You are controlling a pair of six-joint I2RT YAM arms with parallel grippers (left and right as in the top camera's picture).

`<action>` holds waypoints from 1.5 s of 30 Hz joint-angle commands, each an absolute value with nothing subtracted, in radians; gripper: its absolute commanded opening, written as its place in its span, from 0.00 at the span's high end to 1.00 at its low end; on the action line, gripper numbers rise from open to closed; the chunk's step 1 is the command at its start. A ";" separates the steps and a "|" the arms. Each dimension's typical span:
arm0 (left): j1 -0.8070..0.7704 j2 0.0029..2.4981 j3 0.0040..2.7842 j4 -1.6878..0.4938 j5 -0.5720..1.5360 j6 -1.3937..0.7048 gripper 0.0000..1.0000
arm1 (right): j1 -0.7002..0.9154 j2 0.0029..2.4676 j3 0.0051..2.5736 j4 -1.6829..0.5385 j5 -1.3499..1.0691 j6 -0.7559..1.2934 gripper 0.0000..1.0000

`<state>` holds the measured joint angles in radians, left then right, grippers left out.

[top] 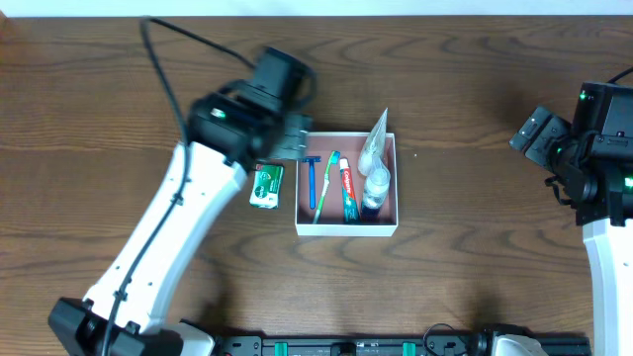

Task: Pack container
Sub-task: 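Grasp the green Dettol soap box with the left gripper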

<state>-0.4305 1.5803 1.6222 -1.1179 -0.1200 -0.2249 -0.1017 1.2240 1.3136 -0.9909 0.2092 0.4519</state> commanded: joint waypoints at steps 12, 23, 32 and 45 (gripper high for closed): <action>-0.232 1.872 1.447 -1.095 0.067 0.015 0.21 | -0.108 1.225 1.321 -0.991 0.212 0.448 0.01; -0.233 2.022 1.444 -1.040 0.176 0.049 0.21 | -0.108 1.225 1.321 -0.991 0.212 0.448 0.01; -0.233 2.088 1.414 -1.004 0.176 0.048 0.23 | -0.108 1.225 1.321 -0.991 0.212 0.448 0.01; -0.233 2.016 1.444 -1.070 0.176 0.033 0.60 | -0.108 1.225 1.321 -0.991 0.212 0.448 0.01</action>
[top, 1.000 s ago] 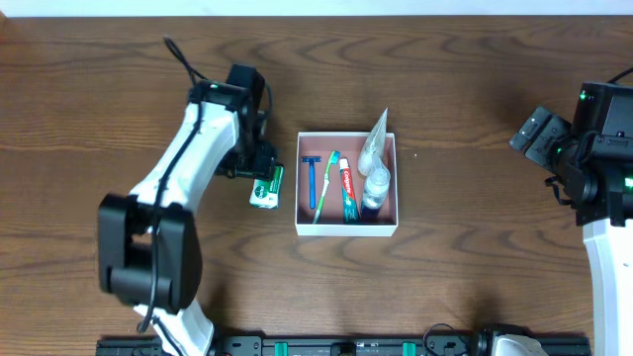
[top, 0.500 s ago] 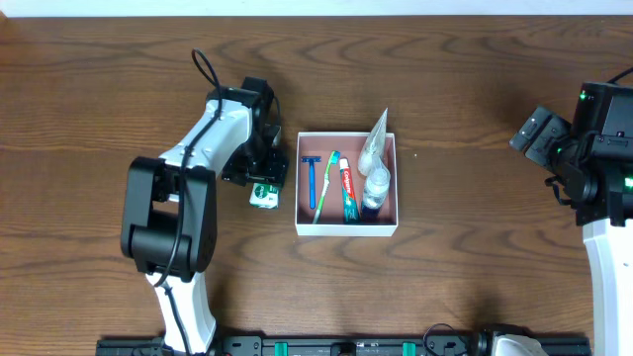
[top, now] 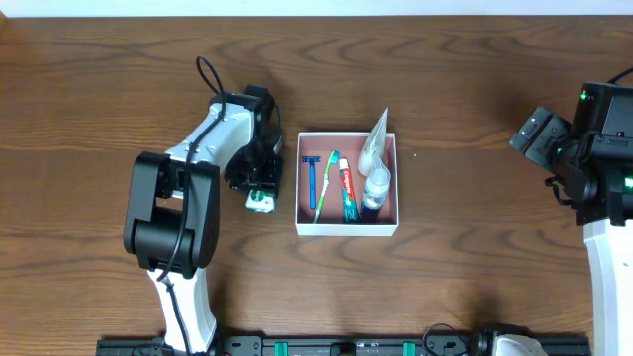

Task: Pack container
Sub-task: 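Grasp the green Dettol soap box with the left gripper, then place the soap box into the box's left side and release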

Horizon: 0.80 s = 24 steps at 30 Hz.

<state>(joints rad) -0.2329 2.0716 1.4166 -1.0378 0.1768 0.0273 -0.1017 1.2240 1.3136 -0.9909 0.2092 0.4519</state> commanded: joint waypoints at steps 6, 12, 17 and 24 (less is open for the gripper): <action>-0.237 1.842 1.507 -1.161 0.178 0.022 0.60 | -0.108 1.225 1.321 -0.991 0.212 0.448 0.01; -0.305 1.641 1.511 -1.135 0.247 -0.033 0.59 | -0.108 1.225 1.321 -0.991 0.212 0.448 0.01; -0.421 1.615 1.506 -1.034 0.245 -0.114 0.60 | -0.108 1.225 1.321 -0.991 0.212 0.448 0.01; -0.550 1.727 1.475 -0.944 0.221 -0.265 0.59 | -0.108 1.225 1.321 -0.991 0.212 0.448 0.01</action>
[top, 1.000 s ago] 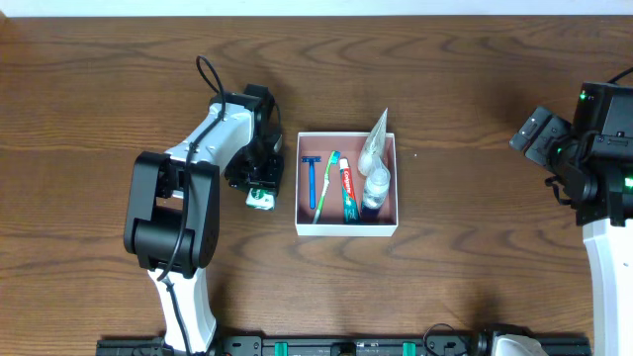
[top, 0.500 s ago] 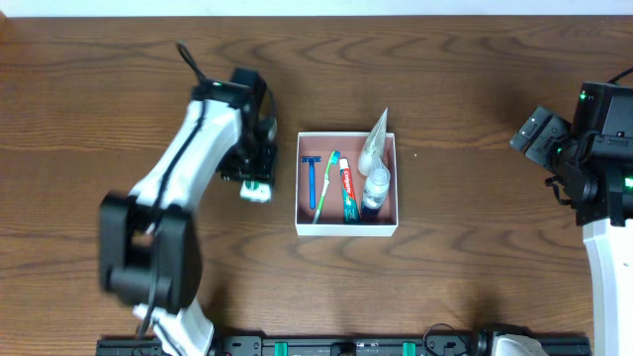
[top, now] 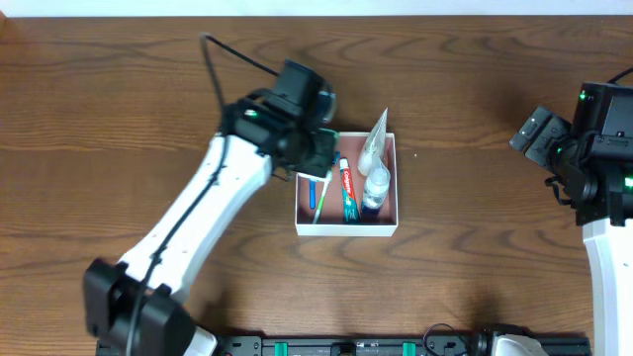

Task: Pack container
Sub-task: 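Place the soap box into the box's left side and release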

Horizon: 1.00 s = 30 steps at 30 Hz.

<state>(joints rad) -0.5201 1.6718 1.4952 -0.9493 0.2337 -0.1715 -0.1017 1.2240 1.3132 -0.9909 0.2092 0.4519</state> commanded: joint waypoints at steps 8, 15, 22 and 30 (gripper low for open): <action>-0.600 1.888 1.475 -0.939 0.148 -0.339 0.59 | -0.108 1.225 1.321 -0.991 0.212 0.448 0.01; -0.600 1.971 1.475 -0.925 0.137 -0.339 0.55 | -0.108 1.225 1.321 -0.991 0.212 0.448 0.01; -0.590 1.945 1.506 -0.928 0.138 -0.326 0.20 | -0.108 1.225 1.321 -0.991 0.212 0.448 0.01; -0.536 1.786 1.554 -0.945 0.077 -0.311 0.02 | -0.108 1.225 1.321 -0.991 0.212 0.448 0.01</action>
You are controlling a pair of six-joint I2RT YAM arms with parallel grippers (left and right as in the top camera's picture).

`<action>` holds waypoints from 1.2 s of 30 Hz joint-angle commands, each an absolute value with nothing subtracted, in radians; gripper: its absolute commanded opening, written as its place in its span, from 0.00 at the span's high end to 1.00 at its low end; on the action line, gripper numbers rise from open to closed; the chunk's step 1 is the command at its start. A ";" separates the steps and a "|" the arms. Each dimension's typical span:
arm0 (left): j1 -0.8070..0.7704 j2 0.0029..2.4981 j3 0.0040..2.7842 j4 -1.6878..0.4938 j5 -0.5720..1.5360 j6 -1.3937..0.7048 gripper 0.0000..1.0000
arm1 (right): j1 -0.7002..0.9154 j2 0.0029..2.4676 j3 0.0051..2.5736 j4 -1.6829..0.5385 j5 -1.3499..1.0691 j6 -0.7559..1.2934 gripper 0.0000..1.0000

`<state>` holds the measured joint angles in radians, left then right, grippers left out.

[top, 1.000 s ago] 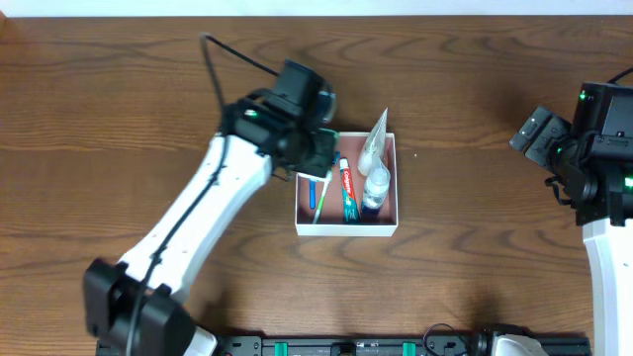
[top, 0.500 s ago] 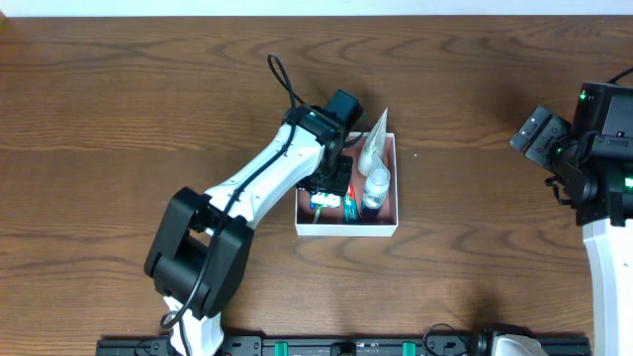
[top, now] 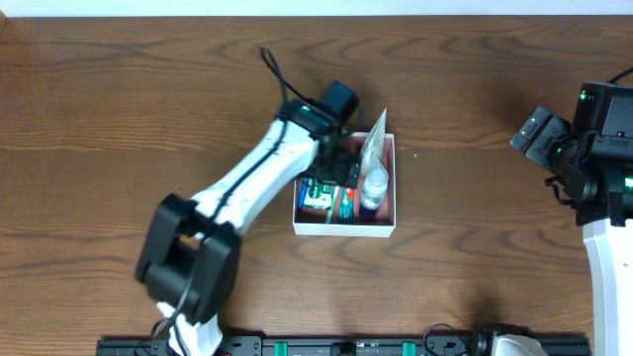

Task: Pack container

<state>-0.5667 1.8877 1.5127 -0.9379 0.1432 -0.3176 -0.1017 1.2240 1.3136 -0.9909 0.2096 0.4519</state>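
Observation:
The white box (top: 345, 229) stands mid-table and holds a toothpaste tube (top: 347, 205), a clear bottle with a dark base (top: 373, 188) and a clear pouch (top: 375, 138). A green packet (top: 317, 195) lies in the box's left half, over the razor and toothbrush, which are mostly hidden. My left gripper (top: 333, 180) hangs over the box's far left part, its tips right at the packet; the arm hides the jaws. Far off at the right edge sits my right gripper (top: 536, 133), nothing near it.
The brown wooden table (top: 475, 257) carries only the box. My left arm (top: 247, 193) stretches from the near left across to the box. The right arm's body (top: 603, 168) stands at the right edge.
My left gripper has moved from the box's far left corner to further inside it. The green packet, hidden then, now shows lying in the box's left half.
The green packet first lay on the table left of the box, my left gripper just behind it. Then the gripper was down on the packet. Then it stood over the box's left corner, the table spot bare. Now the packet is in the box. The right arm never moved.

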 commanded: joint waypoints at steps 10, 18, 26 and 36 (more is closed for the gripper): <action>-0.513 1.454 1.554 -0.973 -0.231 -0.262 0.02 | -0.108 1.225 1.321 -0.991 0.212 0.448 0.01; -0.474 1.183 1.554 -1.034 -0.327 -0.135 0.02 | -0.108 1.225 1.321 -0.991 0.212 0.448 0.01; -0.284 1.001 1.540 -1.126 -0.327 -0.134 0.02 | -0.108 1.225 1.321 -0.991 0.212 0.448 0.01; -0.159 0.881 1.328 -1.072 -0.302 -0.117 0.02 | -0.108 1.225 1.321 -0.991 0.212 0.448 0.01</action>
<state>-0.1932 0.9195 1.4078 -1.1046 -0.3141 -0.1398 -0.1017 1.2240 1.3136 -0.9909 0.2092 0.4519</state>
